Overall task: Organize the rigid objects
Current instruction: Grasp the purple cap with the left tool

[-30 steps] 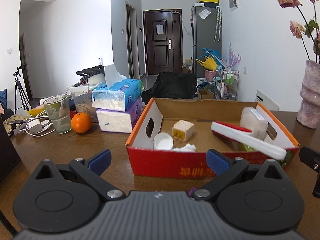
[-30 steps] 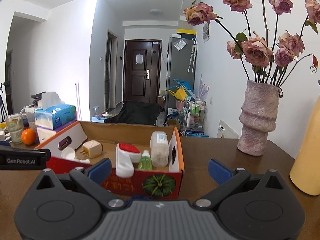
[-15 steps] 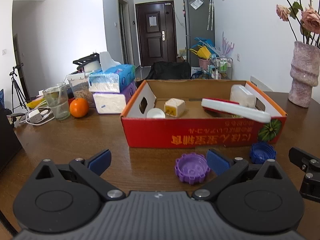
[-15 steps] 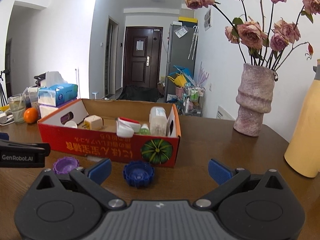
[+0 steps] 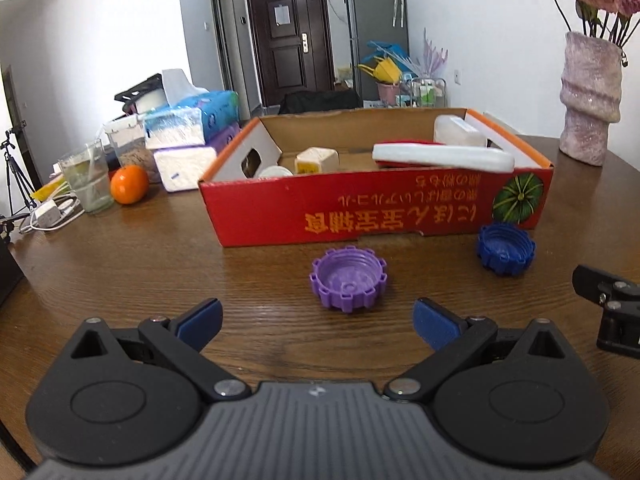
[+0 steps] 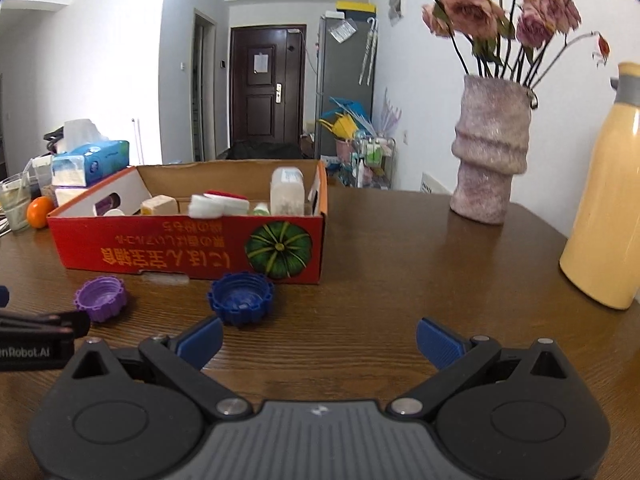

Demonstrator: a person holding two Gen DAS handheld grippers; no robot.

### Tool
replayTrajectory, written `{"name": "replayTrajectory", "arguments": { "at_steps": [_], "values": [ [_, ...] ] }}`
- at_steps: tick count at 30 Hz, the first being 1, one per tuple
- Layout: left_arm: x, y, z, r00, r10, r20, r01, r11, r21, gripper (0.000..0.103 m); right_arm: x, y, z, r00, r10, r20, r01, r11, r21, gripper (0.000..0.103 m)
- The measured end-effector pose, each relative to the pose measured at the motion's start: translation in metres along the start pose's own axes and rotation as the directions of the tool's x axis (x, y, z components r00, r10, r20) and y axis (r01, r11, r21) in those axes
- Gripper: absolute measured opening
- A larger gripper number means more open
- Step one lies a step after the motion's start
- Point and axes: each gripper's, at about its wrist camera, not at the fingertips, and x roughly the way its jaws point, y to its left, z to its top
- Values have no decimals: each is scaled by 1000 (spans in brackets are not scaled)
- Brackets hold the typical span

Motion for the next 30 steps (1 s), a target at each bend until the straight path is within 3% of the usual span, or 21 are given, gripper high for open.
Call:
{"name": "replayTrajectory", "arguments": {
  "at_steps": [12, 24, 27, 30],
  "values": [
    [34, -8, 7, 998, -49, -45, 47, 998, -44, 103, 14, -5, -3, 1000, -4, -16, 5, 999, 42, 103],
    [58, -11, 20, 999, -26, -43, 22, 996, -89, 102, 22, -6, -3, 1000, -11, -1, 11, 997, 71, 103],
    [61, -11, 22, 998, -30, -46, 26, 996, -83, 91, 23, -6, -3, 1000, -8, 2, 8, 997, 74, 103],
    [63, -12, 23, 998, -32, -54, 28, 997, -74, 74, 24, -6, -3, 1000, -4, 6, 4, 997, 79, 103]
  ]
}}
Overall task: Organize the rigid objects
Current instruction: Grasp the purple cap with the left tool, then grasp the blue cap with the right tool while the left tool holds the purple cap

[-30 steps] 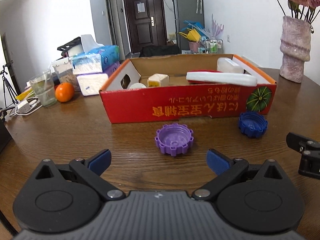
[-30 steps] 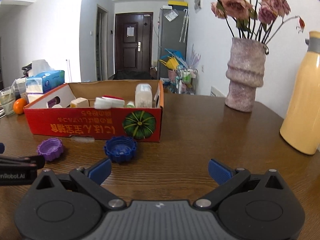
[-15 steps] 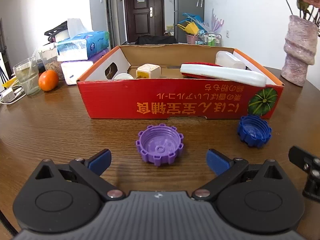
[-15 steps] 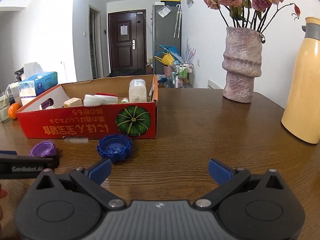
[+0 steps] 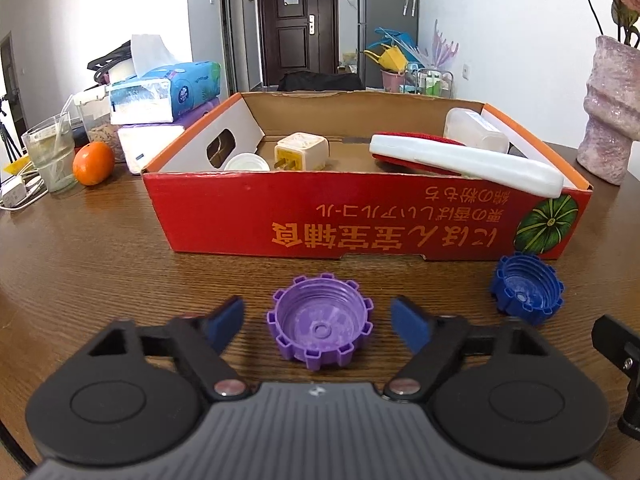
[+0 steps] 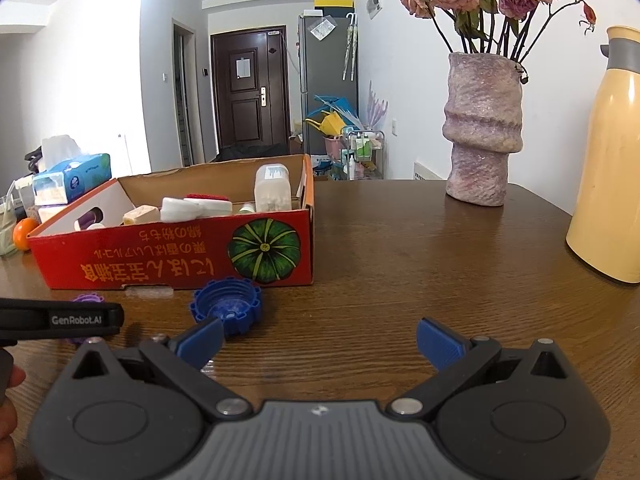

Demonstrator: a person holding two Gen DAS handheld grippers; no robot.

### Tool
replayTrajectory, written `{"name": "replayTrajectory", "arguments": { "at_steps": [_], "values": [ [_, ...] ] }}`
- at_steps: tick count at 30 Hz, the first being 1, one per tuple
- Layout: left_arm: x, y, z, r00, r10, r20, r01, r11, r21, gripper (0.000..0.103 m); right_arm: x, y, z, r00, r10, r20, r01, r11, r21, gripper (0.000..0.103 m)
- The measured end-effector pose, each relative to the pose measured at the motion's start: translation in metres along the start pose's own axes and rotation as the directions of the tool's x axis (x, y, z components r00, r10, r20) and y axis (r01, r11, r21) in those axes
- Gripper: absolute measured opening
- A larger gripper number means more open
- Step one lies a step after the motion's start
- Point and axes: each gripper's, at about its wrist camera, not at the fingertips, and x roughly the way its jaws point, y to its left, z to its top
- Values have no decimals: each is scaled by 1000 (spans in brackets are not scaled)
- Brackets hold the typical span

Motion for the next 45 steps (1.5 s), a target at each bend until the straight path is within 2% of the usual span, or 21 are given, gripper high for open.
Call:
{"name": "replayTrajectory", "arguments": {
  "at_steps": [2, 4, 21, 32, 41, 45],
  "values": [
    [1, 1, 0, 1000, -4, -9, 4, 1000, -3, 59, 2, 1, 0, 1000, -1, -3, 1, 1000, -1, 103],
    [2, 3, 1, 1000, -7, -15, 7, 1000, -8, 56, 3, 2, -1, 1000, 1, -6, -1, 1000, -2, 103],
    [-10, 9, 3, 1000, -4, 16, 4, 1000, -5, 55, 10, 11, 2, 999, 42, -5, -41, 999, 23, 103],
    [-15, 23, 8, 999, 11, 38, -11, 1000, -23, 55, 22, 46, 6, 996, 79, -28, -79, 997, -12, 103],
    [-12, 45, 12, 998, 39, 39, -37, 998, -53, 55, 45, 60, 15, 998, 18, -62, -19, 1000, -7, 103],
    [-11, 53, 13, 998, 48, 39, -46, 997, -59, 55, 56, 61, 19, 996, -4, -85, 4, 1000, 5, 99]
  ]
}}
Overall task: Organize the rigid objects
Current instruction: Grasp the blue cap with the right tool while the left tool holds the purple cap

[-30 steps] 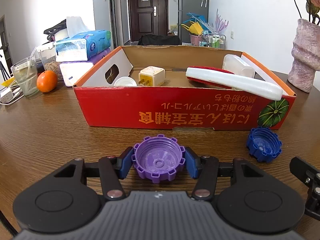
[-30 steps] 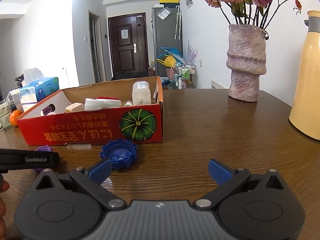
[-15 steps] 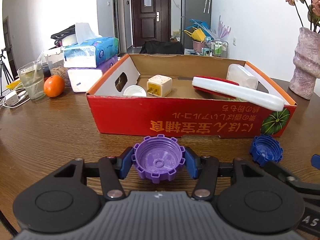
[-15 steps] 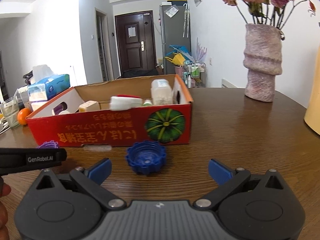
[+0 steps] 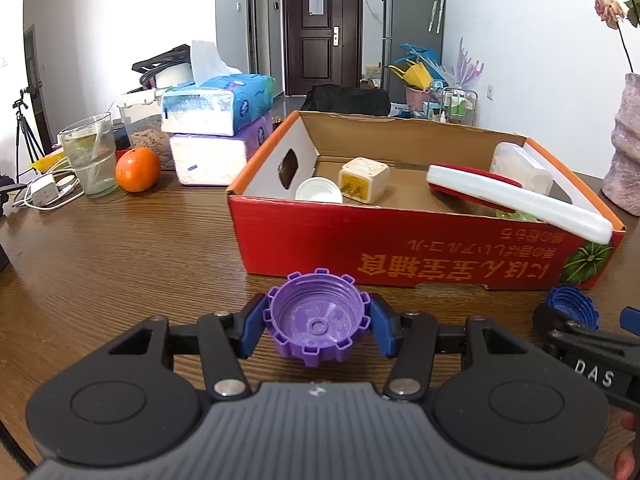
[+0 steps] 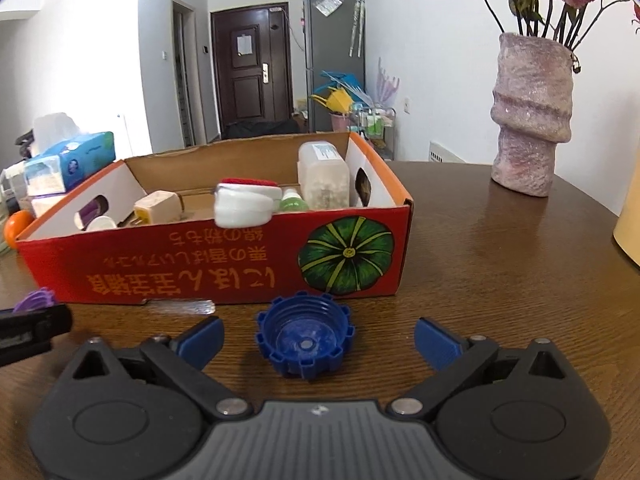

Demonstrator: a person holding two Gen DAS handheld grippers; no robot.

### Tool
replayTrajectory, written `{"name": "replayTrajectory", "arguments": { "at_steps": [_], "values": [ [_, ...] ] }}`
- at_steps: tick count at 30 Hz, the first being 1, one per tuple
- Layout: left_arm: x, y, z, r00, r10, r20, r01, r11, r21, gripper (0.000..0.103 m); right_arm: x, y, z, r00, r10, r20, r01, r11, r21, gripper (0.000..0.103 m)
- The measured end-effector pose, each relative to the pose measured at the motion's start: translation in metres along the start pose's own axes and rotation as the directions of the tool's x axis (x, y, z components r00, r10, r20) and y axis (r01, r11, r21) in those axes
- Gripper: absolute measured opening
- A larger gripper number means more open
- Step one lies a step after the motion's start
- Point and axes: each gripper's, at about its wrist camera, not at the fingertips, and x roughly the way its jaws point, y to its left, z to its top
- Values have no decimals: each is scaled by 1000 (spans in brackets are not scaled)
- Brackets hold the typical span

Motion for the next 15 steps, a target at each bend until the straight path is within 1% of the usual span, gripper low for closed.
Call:
{"name": "replayTrajectory", "arguments": {
  "at_steps": [3, 7, 11, 14, 15],
  "values": [
    [1, 4, 1, 1000, 5, 0, -5, 1000, -4, 55, 7, 1, 2, 999, -13, -29, 13, 1000, 8, 96],
    [1, 7, 1, 1000, 10, 1, -10, 1000, -6, 55, 9, -1, 2, 999, 0, -37, 1, 1000, 15, 85],
    [1, 7, 1, 1000, 11, 2, -11, 1000, -7, 55, 9, -3, 1, 999, 5, -39, -5, 1000, 21, 78],
    [1, 7, 1, 1000, 11, 2, -11, 1000, -6, 55, 9, -3, 2, 999, 12, -38, -11, 1000, 17, 67],
    [1, 7, 1, 1000, 10, 2, -10, 1000, -7, 55, 9, -2, 2, 999, 15, -36, -14, 1000, 14, 61]
  ]
}}
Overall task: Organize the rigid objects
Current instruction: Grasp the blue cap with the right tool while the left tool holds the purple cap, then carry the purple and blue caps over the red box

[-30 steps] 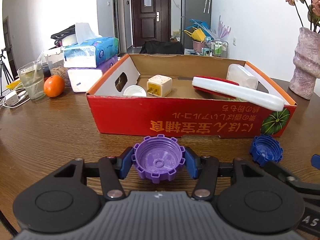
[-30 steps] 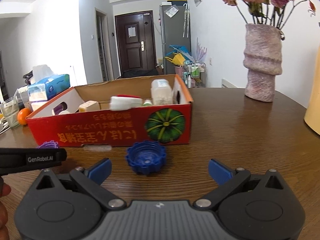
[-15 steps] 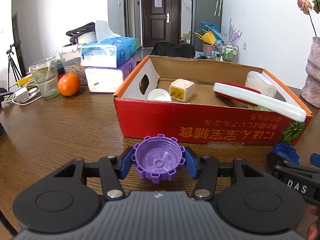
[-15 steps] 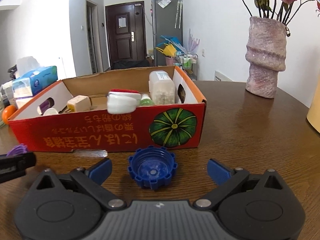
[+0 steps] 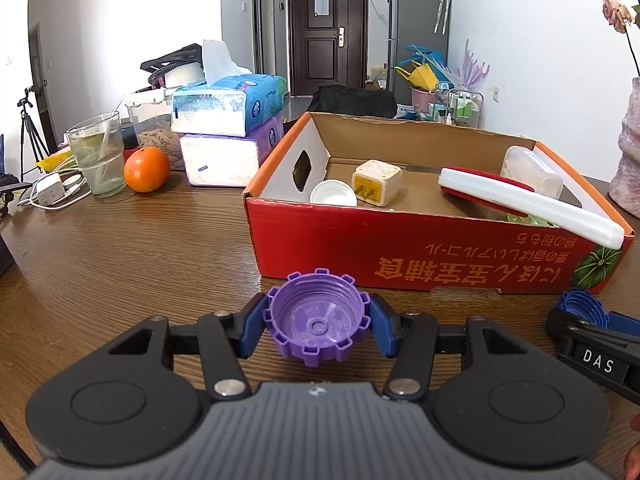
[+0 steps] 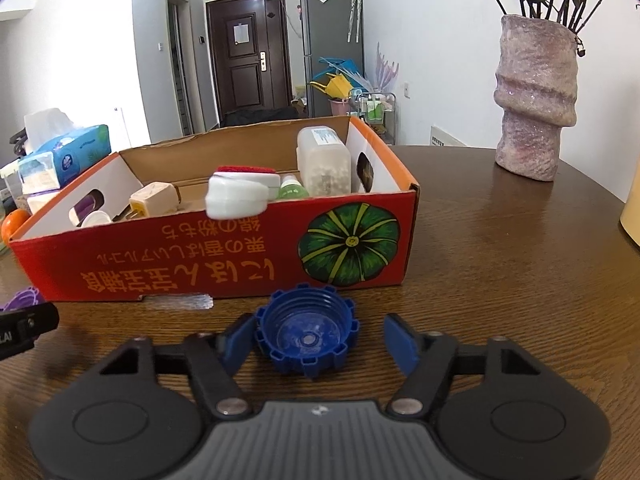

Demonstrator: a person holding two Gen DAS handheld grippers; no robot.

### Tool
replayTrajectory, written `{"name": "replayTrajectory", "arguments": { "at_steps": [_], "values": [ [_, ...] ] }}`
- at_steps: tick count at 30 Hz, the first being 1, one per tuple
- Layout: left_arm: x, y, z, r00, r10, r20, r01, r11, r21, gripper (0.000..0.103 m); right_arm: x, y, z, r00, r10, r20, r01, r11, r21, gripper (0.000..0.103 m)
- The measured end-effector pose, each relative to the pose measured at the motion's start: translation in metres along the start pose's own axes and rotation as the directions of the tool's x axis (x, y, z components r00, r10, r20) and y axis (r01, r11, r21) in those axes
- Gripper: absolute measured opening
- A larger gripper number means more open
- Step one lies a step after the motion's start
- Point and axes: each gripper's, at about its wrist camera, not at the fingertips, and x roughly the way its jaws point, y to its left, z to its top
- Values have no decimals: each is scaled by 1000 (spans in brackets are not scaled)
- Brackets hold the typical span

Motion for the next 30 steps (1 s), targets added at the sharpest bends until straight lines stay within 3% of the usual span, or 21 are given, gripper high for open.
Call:
{"name": "replayTrajectory", "arguments": {
  "at_steps": [2, 18, 30],
  "values": [
    [0, 0, 0, 1000, 1, 0, -1, 1000, 0, 55, -1, -1, 0, 1000, 7, 4, -7, 1000, -6, 52],
    [-6, 0, 2, 1000, -14, 10, 14, 1000, 0, 55, -29, 15, -7, 995, 73, 61, -69, 995, -75, 52],
    [-27, 1, 8, 998, -24, 62, 24, 1000, 10, 55, -64, 33, -9, 978, 161, 130, -141, 978, -151, 52]
  ]
}}
